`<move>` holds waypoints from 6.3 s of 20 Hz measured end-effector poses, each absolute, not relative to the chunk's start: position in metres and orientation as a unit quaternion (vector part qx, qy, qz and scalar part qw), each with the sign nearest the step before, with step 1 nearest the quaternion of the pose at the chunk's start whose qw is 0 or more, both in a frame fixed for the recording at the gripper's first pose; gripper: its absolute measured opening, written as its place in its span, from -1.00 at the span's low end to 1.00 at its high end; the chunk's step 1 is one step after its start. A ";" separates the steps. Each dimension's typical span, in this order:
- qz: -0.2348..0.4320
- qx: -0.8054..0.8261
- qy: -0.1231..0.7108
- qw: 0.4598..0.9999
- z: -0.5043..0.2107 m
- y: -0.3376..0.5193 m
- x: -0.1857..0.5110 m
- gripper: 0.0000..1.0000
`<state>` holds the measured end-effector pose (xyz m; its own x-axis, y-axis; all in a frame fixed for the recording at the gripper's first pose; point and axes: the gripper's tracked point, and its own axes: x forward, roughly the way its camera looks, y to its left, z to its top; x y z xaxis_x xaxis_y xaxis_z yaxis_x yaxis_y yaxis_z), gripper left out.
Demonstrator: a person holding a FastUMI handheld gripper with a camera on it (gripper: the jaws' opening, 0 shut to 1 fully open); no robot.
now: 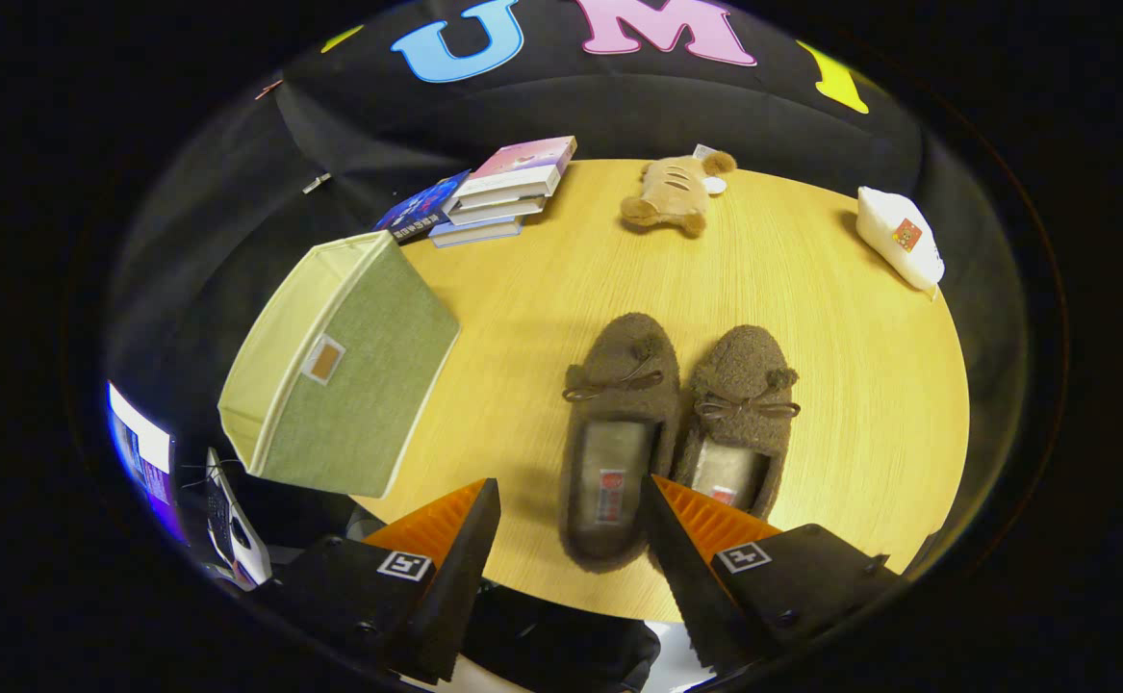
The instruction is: Open the storage box then place both shoes into the box .Put the left shoe in first, then the right shoe, with the right side of both shoes facing outward in a uniform manner.
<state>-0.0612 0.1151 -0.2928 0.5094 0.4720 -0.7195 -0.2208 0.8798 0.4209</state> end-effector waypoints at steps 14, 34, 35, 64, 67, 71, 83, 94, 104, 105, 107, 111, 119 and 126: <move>0.137 0.078 0.521 0.839 -0.366 0.105 -0.021 0.16; 0.085 0.198 0.509 0.833 -0.313 0.115 -0.027 -0.90; 0.087 0.202 0.505 0.835 -0.305 0.116 -0.027 -0.89; 0.135 0.377 0.486 0.777 -0.129 0.387 -0.023 -0.90; 0.118 0.381 0.486 0.778 -0.134 0.393 -0.017 -0.90; 0.114 0.392 0.485 0.773 -0.140 0.403 -0.016 -0.90; 0.207 0.431 0.473 0.740 -0.110 0.446 -0.027 0.89; 0.228 0.402 0.414 0.784 -0.085 0.376 -0.030 0.93; 0.209 0.330 0.355 0.849 -0.088 0.232 -0.044 0.93; 0.200 0.323 0.356 0.854 -0.095 0.214 -0.046 0.93; 0.181 0.307 0.362 0.861 -0.113 0.176 -0.049 0.93; 0.135 0.268 0.372 0.878 -0.152 0.102 -0.051 0.93; 0.050 0.200 0.437 0.876 -0.264 -0.011 -0.066 0.93; 0.057 0.193 0.502 0.841 -0.346 -0.012 -0.057 0.75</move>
<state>-0.0574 -0.0115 -0.3459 0.4901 0.2901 -0.8220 0.0976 0.9188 0.3824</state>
